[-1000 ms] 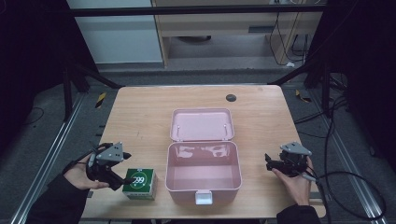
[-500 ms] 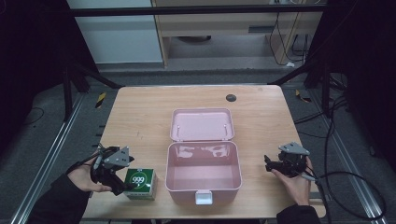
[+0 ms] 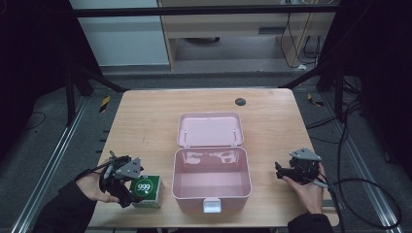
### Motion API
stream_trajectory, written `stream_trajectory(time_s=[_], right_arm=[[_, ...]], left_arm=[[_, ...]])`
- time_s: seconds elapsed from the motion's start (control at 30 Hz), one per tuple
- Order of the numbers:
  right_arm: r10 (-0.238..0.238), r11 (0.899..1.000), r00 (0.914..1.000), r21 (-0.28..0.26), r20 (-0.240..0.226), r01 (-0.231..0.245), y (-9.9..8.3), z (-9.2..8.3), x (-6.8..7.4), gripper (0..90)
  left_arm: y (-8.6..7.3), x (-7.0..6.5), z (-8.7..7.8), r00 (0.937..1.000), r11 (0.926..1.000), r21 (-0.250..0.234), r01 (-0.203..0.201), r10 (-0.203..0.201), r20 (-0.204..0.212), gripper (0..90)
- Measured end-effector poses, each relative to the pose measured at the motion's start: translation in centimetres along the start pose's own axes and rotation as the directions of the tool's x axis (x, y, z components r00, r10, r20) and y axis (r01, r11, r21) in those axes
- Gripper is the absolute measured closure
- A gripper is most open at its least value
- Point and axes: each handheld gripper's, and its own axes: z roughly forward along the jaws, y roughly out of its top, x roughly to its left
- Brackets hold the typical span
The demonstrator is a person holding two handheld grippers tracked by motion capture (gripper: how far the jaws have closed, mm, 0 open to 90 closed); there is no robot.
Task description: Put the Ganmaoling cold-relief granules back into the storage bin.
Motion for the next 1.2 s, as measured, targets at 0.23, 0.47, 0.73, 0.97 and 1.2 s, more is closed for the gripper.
stream_trajectory(time_s=[0.23, 0.47, 0.73, 0.97, 1.2], right_arm=[[-0.001, 1.0, 1.0, 0.016, -0.004, 0.001, 0.0, 0.1, 0.0, 2.8], [-0.002, 1.0, 1.0, 0.023, -0.005, 0.003, 0.0, 0.2, 0.1, 2.7], [-0.014, 0.999, 0.9999, 0.032, -0.005, 0.014, -0.1, 0.3, 0.1, 2.4], [-0.023, 0.999, 0.9997, 0.038, -0.003, 0.023, -0.1, 0.4, 0.1, 2.3], [-0.031, 0.998, 0.9995, 0.048, -0.007, 0.031, -0.1, 0.5, 0.2, 2.3]], left_arm=[[0.3, 0.0, 0.5, 0.9996, 0.9995, 0.017, -0.028, 0.028, 0.007, 4.7], [0.4, 0.2, 1.4, 0.9988, 0.998, 0.047, -0.042, 0.041, 0.029, 4.8], [0.1, 0.6, 2.3, 0.9987, 0.9969, 0.071, -0.033, 0.03, 0.042, 4.2], [-0.2, 0.6, 3.1, 0.9978, 0.9963, 0.082, -0.028, 0.023, 0.062, 4.9], [-0.1, 0.6, 3.7, 0.9969, 0.9943, 0.101, -0.037, 0.029, 0.074, 5.6]])
